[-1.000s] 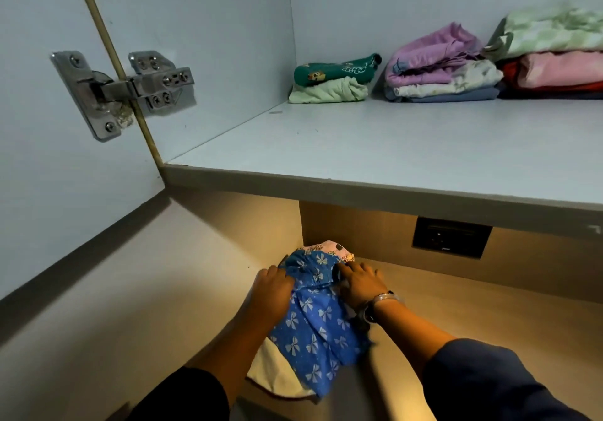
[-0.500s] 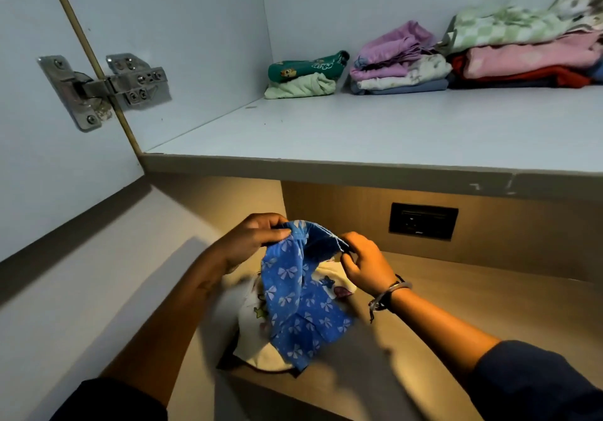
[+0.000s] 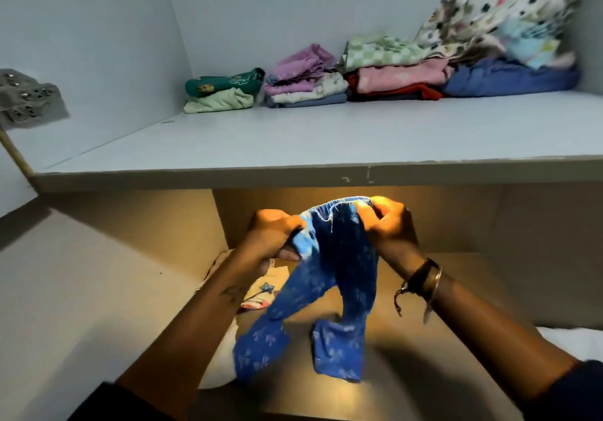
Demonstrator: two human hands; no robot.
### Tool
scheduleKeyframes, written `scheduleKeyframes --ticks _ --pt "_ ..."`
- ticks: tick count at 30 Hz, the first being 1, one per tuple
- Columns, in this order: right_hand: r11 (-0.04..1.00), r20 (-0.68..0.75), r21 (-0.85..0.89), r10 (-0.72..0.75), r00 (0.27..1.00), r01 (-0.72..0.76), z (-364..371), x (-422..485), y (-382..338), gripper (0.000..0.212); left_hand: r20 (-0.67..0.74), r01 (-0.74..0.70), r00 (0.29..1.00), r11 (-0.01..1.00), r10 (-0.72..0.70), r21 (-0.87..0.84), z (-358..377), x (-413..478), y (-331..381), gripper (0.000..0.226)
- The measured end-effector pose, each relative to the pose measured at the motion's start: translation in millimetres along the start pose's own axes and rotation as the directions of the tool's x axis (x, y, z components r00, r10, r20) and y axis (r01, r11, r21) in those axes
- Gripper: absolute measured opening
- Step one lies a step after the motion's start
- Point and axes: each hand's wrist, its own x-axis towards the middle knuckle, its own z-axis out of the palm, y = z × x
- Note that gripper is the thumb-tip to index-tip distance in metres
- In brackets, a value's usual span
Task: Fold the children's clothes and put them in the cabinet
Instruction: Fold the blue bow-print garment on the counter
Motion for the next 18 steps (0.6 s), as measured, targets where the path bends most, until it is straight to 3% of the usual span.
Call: scheduleKeyframes --ticks 5,9,12,14,15,17,18 --pt "0.986 0.023 -0.051 -0.16 0.987 0.161 -3.6 -42.3 -24.1 0.019 0.074 -0.021 0.997 0.982 0.035 -0.185 56.2 -22.6 21.4 0.014" --pt "0.973 0.022 -0.042 -0.226 0.974 0.226 -12.5 -65.1 -33.8 0.039 0.038 -0.072 0.996 0.982 0.079 -0.174 64.4 -31.9 21.3 0.016" --pt "0.969 0.124 -0.067 -0.228 0.966 0.237 -14.4 -69.5 -29.6 0.056 0.119 -0.089 0.987 0.986 0.106 -0.138 61.3 -37.8 21.6 0.017" --pt "0.99 0.154 0.083 -0.124 0.98 0.112 -19.9 -65.5 -27.2 0.048 0.09 -0.225 0.97 0.974 0.224 -0.008 55.2 -41.9 19.0 0.021" --pt "0.985 0.174 0.17 -0.064 0.983 0.035 -24.2 -61.9 -26.5 0.043 0.057 -0.343 0.939 0.926 0.338 0.16 49.6 -42.7 16.0 0.019" --pt "0.957 0.269 0.285 -0.028 0.963 -0.052 -33.6 -53.4 -27.0 0.039 0.1 -0.487 0.836 0.645 0.54 0.589 38.3 -43.4 6.7 0.044" --pt "0.948 0.337 0.312 -0.043 0.94 -0.068 -37.5 -49.6 -28.7 0.037 0.17 -0.517 0.804 0.528 0.57 0.674 34.7 -43.1 2.8 0.064"
